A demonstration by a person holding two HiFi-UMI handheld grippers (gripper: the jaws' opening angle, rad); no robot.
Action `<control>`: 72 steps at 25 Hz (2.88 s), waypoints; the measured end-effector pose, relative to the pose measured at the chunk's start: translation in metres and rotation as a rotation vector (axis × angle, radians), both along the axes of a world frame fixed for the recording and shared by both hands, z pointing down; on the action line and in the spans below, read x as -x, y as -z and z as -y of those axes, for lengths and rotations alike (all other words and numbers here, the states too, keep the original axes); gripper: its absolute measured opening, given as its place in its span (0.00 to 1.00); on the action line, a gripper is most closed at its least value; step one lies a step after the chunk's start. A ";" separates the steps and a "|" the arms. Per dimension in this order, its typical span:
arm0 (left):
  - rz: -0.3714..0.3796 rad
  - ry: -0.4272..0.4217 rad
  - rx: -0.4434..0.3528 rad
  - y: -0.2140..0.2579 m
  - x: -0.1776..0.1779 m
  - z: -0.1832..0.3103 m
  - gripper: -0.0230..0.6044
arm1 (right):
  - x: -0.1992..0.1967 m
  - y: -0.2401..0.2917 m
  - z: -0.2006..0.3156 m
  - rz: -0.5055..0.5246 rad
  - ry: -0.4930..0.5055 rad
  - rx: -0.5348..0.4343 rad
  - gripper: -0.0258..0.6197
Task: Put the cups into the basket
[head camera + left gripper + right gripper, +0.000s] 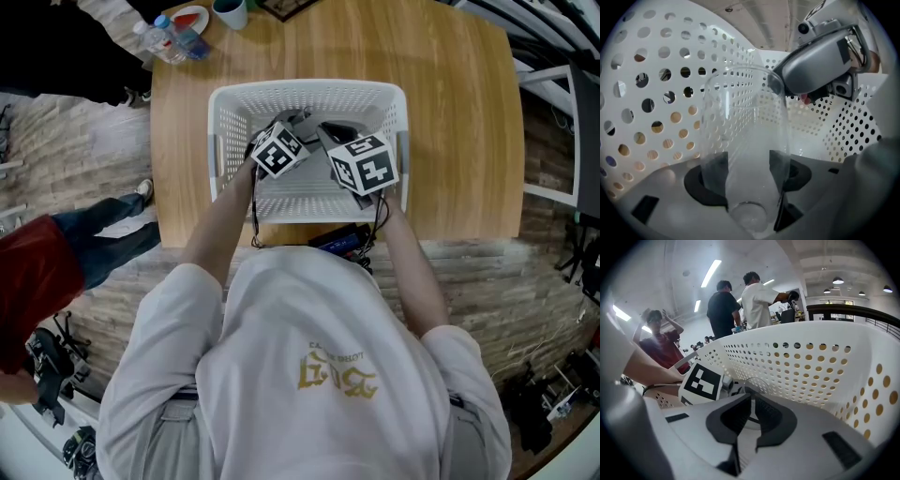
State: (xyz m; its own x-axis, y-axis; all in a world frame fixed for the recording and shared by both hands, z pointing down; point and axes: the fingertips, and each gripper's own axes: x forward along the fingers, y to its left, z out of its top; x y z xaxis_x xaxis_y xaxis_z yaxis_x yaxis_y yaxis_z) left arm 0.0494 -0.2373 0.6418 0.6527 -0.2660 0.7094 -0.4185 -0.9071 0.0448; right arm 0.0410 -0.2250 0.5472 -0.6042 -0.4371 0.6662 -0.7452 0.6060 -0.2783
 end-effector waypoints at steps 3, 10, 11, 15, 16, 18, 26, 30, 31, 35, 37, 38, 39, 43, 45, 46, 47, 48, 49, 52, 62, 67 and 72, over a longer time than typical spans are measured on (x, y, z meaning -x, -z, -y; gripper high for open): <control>0.002 -0.002 -0.001 -0.001 0.001 0.000 0.51 | 0.011 0.004 -0.006 0.058 0.039 0.013 0.18; 0.009 0.001 -0.004 -0.001 0.000 0.001 0.51 | 0.013 0.002 -0.003 -0.047 0.120 -0.069 0.21; 0.014 -0.004 -0.009 0.000 0.000 0.001 0.51 | 0.014 0.003 -0.002 -0.063 0.132 -0.088 0.21; 0.028 -0.023 -0.009 -0.001 -0.001 -0.003 0.51 | 0.020 -0.002 -0.003 -0.094 0.183 -0.102 0.21; 0.031 -0.026 -0.009 -0.002 -0.001 -0.004 0.51 | 0.020 -0.005 -0.003 -0.104 0.196 -0.103 0.20; 0.037 -0.035 -0.011 -0.002 -0.002 -0.004 0.51 | 0.020 -0.007 -0.002 -0.113 0.213 -0.106 0.17; 0.047 -0.062 -0.035 -0.002 -0.003 -0.007 0.51 | 0.021 -0.008 -0.006 -0.085 0.237 -0.046 0.14; 0.064 -0.090 -0.052 -0.002 -0.001 -0.009 0.51 | 0.022 -0.008 -0.009 -0.056 0.235 0.017 0.13; 0.075 -0.103 -0.060 -0.002 -0.001 -0.011 0.51 | 0.022 -0.008 -0.011 -0.060 0.243 0.022 0.13; 0.121 -0.129 -0.108 -0.002 0.001 -0.012 0.51 | 0.023 -0.008 -0.017 -0.067 0.261 0.033 0.09; 0.142 -0.094 -0.144 0.000 0.001 -0.004 0.51 | 0.020 -0.006 -0.015 -0.048 0.233 0.045 0.09; 0.150 -0.080 -0.158 0.001 0.000 0.000 0.51 | 0.018 -0.005 -0.013 -0.040 0.217 0.050 0.08; 0.155 -0.072 -0.167 0.002 0.000 0.003 0.51 | 0.017 -0.003 -0.012 -0.039 0.206 0.051 0.08; 0.161 -0.074 -0.175 0.002 0.001 0.003 0.51 | 0.014 -0.002 -0.013 -0.096 0.210 0.026 0.07; 0.164 -0.076 -0.168 0.001 0.001 0.002 0.51 | 0.013 -0.001 -0.014 -0.124 0.219 0.014 0.07; 0.166 -0.076 -0.164 0.001 0.001 0.002 0.51 | 0.013 -0.001 -0.014 -0.135 0.222 0.010 0.07; 0.168 -0.074 -0.159 0.001 0.002 0.002 0.51 | 0.013 -0.002 -0.013 -0.145 0.223 0.006 0.07; 0.169 -0.071 -0.154 0.001 0.002 0.002 0.51 | 0.013 -0.002 -0.013 -0.152 0.224 0.004 0.08; 0.171 -0.071 -0.149 0.001 0.002 0.002 0.51 | 0.012 -0.002 -0.013 -0.159 0.224 0.001 0.08; 0.186 -0.096 -0.143 0.005 -0.001 -0.003 0.51 | 0.010 0.000 -0.015 -0.191 0.228 -0.011 0.08; 0.239 -0.193 -0.165 0.016 -0.006 -0.014 0.51 | 0.001 0.003 -0.024 -0.326 0.261 -0.033 0.08; 0.236 -0.239 -0.228 0.028 -0.010 -0.018 0.51 | -0.005 0.003 -0.024 -0.394 0.277 -0.040 0.08; 0.259 -0.256 -0.234 0.029 -0.009 -0.022 0.51 | -0.009 0.003 -0.027 -0.462 0.321 -0.060 0.08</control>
State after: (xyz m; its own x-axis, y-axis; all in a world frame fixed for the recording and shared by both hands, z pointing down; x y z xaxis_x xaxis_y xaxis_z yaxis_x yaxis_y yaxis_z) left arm 0.0584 -0.2153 0.6127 0.5273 -0.2918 0.7980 -0.1486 -0.9564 -0.2516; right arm 0.0501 -0.1983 0.5441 -0.3647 -0.3253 0.8725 -0.5573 0.8269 0.0753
